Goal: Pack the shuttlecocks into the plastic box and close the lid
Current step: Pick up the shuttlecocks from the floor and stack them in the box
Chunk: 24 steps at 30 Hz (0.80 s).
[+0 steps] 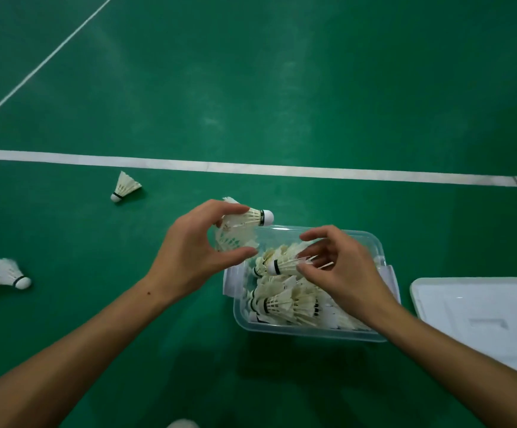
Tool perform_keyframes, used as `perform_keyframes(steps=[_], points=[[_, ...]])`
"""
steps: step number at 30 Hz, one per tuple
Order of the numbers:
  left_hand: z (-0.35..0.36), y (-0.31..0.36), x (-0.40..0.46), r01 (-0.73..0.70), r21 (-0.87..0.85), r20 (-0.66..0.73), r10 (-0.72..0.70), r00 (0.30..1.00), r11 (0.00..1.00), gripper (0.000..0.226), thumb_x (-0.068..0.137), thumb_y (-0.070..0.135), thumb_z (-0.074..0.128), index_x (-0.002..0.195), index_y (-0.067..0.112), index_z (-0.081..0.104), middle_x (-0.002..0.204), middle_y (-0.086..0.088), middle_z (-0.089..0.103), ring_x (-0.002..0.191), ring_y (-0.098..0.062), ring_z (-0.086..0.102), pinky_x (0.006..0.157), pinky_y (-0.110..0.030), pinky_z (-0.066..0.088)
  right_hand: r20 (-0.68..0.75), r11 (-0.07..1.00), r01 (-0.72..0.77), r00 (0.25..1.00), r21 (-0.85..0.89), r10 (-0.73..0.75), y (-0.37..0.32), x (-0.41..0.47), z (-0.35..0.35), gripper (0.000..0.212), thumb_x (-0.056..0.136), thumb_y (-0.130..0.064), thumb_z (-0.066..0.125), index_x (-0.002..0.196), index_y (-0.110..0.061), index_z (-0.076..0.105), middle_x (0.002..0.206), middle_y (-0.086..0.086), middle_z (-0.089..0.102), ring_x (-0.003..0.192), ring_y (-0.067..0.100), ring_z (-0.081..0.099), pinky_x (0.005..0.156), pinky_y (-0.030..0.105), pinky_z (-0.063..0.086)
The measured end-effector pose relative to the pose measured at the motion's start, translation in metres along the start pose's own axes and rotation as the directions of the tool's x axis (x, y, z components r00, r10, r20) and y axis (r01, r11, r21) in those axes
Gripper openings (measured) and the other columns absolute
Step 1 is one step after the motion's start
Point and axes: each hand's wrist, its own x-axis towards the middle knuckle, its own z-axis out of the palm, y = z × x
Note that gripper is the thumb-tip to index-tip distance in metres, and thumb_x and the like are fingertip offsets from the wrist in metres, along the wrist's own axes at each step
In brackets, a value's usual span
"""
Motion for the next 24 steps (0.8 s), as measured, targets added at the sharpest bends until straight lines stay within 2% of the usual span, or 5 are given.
perform_keyframes(steps=[3,11,16,20,24], points=[[-0.005,-0.007,-0.007,0.021,0.003,-0.002,-0.021,1.000,1.000,0.059,0.074,0.040,0.090,0.125,0.022,0.070,0.117,0.012,0.070,0.096,0.003,0.058,0.070,-0.004,0.036,0.054,0.996,0.025,0.998,-0.086,-0.020,0.001,0.007,0.021,0.035,0.087,-0.012,0.083,0.116,-0.023,0.067,0.091,-0.010,0.075,0.079,0.002,0.072,0.074,0.020,0.060],[-0.005,-0.015,-0.021,0.046,0.023,0.047,-0.047,0.998,0.999,0.059,0.074,0.048,0.088,0.126,0.026,0.069,0.119,0.016,0.068,0.099,0.001,0.057,0.073,-0.005,0.034,0.186,0.951,0.070,0.982,-0.300,-0.013,-0.001,0.027,0.057,0.039,0.087,-0.016,0.082,0.120,-0.023,0.063,0.093,-0.007,0.078,0.081,0.003,0.071,0.076,0.027,0.061],[-0.003,-0.021,-0.023,0.067,0.031,0.069,-0.069,0.995,0.997,0.059,0.075,0.053,0.087,0.127,0.030,0.068,0.122,0.017,0.068,0.109,-0.006,0.063,0.078,-0.014,0.040,0.263,0.976,-0.113,0.951,-0.189,0.161,0.000,0.036,0.066,0.041,0.089,-0.015,0.083,0.121,-0.022,0.058,0.090,-0.006,0.077,0.079,0.002,0.071,0.064,0.017,0.052],[-0.003,-0.027,-0.024,0.041,0.016,0.129,-0.042,0.991,0.999,0.058,0.077,0.055,0.083,0.127,0.033,0.066,0.125,0.019,0.067,0.117,-0.010,0.064,0.094,-0.041,0.055,0.336,0.984,-0.150,0.926,-0.095,0.174,0.002,0.037,0.059,0.051,0.087,-0.021,0.086,0.127,-0.026,0.054,0.090,-0.003,0.079,0.081,0.006,0.075,0.074,0.029,0.061],[-0.004,-0.030,-0.021,0.005,0.031,0.175,-0.010,0.985,1.000,0.058,0.077,0.056,0.084,0.128,0.035,0.065,0.124,0.021,0.066,0.116,-0.008,0.064,0.093,-0.042,0.055,0.320,0.991,-0.131,0.939,-0.014,0.128,0.002,0.030,0.045,0.056,0.082,-0.024,0.090,0.127,-0.028,0.056,0.094,-0.004,0.081,0.085,0.005,0.077,0.084,0.033,0.064]])
